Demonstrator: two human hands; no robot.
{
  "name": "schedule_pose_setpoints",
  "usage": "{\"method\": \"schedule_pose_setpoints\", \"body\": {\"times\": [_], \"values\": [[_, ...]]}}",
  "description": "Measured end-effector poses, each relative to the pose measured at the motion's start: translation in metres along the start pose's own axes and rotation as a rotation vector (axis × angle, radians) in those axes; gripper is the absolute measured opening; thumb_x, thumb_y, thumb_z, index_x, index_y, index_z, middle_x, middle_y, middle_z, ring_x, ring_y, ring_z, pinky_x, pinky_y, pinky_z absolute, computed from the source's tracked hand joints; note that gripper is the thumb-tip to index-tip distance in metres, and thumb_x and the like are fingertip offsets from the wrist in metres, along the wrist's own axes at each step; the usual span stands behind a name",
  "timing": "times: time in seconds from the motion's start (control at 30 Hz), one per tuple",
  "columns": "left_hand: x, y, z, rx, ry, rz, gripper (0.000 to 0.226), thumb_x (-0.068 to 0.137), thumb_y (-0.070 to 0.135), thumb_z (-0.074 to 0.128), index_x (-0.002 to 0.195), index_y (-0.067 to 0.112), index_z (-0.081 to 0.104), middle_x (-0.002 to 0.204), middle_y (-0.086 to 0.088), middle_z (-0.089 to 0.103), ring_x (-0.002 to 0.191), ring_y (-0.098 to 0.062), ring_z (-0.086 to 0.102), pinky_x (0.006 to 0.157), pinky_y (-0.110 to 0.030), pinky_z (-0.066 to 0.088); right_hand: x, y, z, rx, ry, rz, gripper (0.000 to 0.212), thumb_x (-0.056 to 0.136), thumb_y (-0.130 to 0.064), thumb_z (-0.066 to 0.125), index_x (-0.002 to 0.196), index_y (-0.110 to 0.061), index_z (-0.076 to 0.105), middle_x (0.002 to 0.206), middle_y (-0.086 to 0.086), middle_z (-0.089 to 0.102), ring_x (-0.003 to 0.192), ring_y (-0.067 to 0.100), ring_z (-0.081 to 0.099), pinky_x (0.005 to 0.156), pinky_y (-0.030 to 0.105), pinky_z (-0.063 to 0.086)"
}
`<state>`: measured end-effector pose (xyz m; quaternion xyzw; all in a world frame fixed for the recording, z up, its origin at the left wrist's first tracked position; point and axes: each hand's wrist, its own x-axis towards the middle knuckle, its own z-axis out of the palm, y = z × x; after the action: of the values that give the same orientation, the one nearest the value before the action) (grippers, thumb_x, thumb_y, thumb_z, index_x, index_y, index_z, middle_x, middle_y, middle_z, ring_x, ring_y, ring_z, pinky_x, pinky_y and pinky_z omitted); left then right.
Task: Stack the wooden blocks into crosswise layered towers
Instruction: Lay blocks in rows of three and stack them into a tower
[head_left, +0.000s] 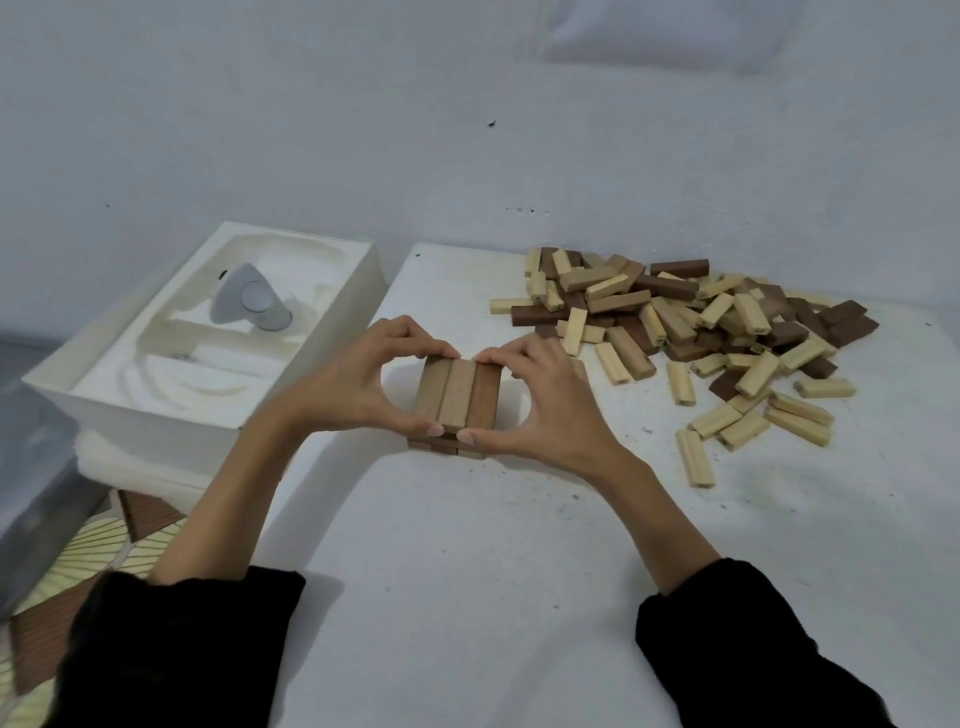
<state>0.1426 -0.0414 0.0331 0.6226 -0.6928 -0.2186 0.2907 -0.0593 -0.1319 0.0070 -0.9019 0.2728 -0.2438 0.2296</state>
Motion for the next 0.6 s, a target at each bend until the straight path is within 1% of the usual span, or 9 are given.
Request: {"method": "schedule_pose_setpoints", "body": {"times": [0.17,0.23,0.33,0.47,0.6], "values": [[0.001,-0.013,0.004,-0.024,-0.035,-0.014,0.067,0.053,0.056,0.076,0.116,0.039,0.059,0.107,0.009,0.053,0.108,-0.014,0.050,0.099,-0.029,0.038,-0.001,-0.001,0.007,-0.029,0.009,0.021,0.083,0.052,-0.076,0.052,0.120,-0.028,0.056,0.104,-0.014,0.042,0.101,0.006,0.038,0.091,0.032,0.031],[0.001,-0.016,0.007,-0.025,-0.037,-0.008,0.067,0.054,0.056,0.076,0.116,0.041,0.058,0.107,0.010,0.053,0.109,-0.014,0.050,0.099,-0.033,0.039,-0.002,0.000,0.008,-0.042,0.004,0.028,0.083,0.052,-0.076,0.051,0.121,-0.029,0.056,0.104,-0.015,0.042,0.101,0.004,0.037,0.092,0.033,0.030],[0.002,-0.020,0.010,-0.033,-0.031,-0.003,0.066,0.055,0.056,0.076,0.116,0.043,0.057,0.109,0.009,0.054,0.110,-0.014,0.050,0.100,-0.038,0.040,-0.002,0.000,0.010,-0.042,-0.002,0.033,0.083,0.053,-0.076,0.051,0.121,-0.029,0.056,0.104,-0.016,0.040,0.100,0.001,0.033,0.088,0.030,0.027],[0.000,-0.023,0.011,-0.055,-0.014,0.001,0.065,0.055,0.054,0.078,0.116,0.044,0.057,0.111,0.008,0.055,0.112,-0.017,0.050,0.100,-0.041,0.040,-0.003,0.001,0.012,-0.036,-0.002,0.042,0.083,0.053,-0.076,0.051,0.121,-0.030,0.056,0.104,-0.016,0.039,0.100,0.000,0.032,0.087,0.028,0.024],[0.000,-0.022,0.010,-0.071,-0.014,-0.009,0.067,0.055,0.054,0.077,0.117,0.040,0.057,0.109,0.010,0.054,0.111,-0.015,0.049,0.101,-0.037,0.039,-0.002,0.000,0.014,-0.021,0.002,0.055,0.083,0.053,-0.075,0.052,0.122,-0.030,0.055,0.105,-0.015,0.041,0.100,0.000,0.032,0.087,0.028,0.024]]}}
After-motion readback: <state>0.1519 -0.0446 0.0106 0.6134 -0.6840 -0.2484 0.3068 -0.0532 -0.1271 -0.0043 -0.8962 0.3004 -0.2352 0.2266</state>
